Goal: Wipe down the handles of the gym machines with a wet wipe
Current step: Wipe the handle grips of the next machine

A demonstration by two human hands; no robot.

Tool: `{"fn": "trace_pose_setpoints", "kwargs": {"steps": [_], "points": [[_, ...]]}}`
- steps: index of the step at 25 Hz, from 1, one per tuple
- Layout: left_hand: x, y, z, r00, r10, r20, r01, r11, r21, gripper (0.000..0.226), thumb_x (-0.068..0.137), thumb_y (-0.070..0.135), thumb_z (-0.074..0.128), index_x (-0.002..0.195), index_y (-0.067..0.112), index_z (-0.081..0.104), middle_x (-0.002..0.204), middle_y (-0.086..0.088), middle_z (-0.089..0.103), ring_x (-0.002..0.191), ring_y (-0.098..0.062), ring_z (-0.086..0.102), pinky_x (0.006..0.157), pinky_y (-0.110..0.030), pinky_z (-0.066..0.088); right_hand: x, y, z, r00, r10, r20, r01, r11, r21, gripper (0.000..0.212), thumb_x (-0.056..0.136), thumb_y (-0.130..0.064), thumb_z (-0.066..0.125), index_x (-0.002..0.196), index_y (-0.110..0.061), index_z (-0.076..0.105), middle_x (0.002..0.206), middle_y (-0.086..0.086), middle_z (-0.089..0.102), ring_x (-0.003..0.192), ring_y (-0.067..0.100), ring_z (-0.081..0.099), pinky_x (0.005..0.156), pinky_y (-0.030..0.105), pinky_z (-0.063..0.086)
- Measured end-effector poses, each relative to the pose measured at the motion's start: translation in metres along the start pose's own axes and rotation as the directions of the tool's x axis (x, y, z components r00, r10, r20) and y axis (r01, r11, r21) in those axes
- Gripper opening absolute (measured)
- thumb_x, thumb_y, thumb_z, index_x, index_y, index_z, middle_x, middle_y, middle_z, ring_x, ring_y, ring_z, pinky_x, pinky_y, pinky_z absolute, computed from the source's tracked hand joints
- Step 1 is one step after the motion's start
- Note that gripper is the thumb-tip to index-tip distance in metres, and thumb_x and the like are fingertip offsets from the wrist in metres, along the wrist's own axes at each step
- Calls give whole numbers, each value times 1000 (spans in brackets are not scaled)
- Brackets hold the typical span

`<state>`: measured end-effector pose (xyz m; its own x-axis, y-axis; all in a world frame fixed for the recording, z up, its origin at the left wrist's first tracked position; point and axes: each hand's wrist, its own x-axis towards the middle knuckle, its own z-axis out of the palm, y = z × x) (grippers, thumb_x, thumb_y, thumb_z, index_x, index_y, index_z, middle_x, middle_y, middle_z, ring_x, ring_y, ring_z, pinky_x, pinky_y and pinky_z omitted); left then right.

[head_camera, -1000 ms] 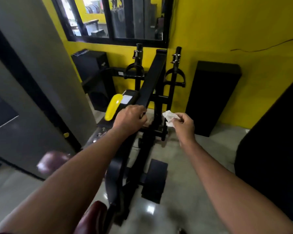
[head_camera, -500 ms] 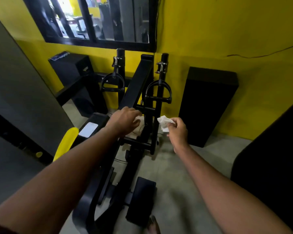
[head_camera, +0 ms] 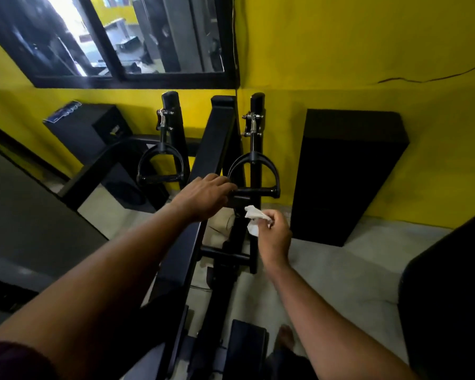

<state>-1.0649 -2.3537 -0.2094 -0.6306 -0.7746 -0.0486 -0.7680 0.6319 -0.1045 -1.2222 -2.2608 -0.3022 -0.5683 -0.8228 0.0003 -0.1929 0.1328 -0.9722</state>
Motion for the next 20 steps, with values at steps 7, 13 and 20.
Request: {"fn": "trace_pose_setpoints", "kwargs": {"steps": [7, 13, 20], "points": [[122, -69, 3, 905, 280, 321, -389, 849, 356, 82, 96, 58, 41, 156, 30, -7, 164, -4, -11, 152, -27, -6, 121, -50, 14, 61, 13, 62, 998, -54, -37, 55, 999, 1, 20, 89, 1, 55, 99, -13, 66, 110, 3, 61, 97, 15, 60, 73, 4, 43], [191, -79, 8, 781, 430, 453, -606, 697, 382, 114, 80, 77, 52, 152, 28, -22, 163, -3, -20, 149, -27, -18, 121, -54, -4, 81, 26, 81, 981, -182, -71, 179, 983, -44, 20, 91, -4, 50, 102, -12, 64, 111, 0, 54, 103, 16, 58, 85, 36, 55], [221, -90, 28, 706, 510, 491, -683, 673, 284, 110, 80, 84, 38, 153, 27, -21, 162, 2, -25, 148, -22, -24, 120, -56, -2, 115, 41, 86, 953, -281, 113, 303, 892, -337, 25, 87, -13, 49, 106, -13, 66, 107, 6, 58, 101, 28, 55, 78, 42, 55]]}}
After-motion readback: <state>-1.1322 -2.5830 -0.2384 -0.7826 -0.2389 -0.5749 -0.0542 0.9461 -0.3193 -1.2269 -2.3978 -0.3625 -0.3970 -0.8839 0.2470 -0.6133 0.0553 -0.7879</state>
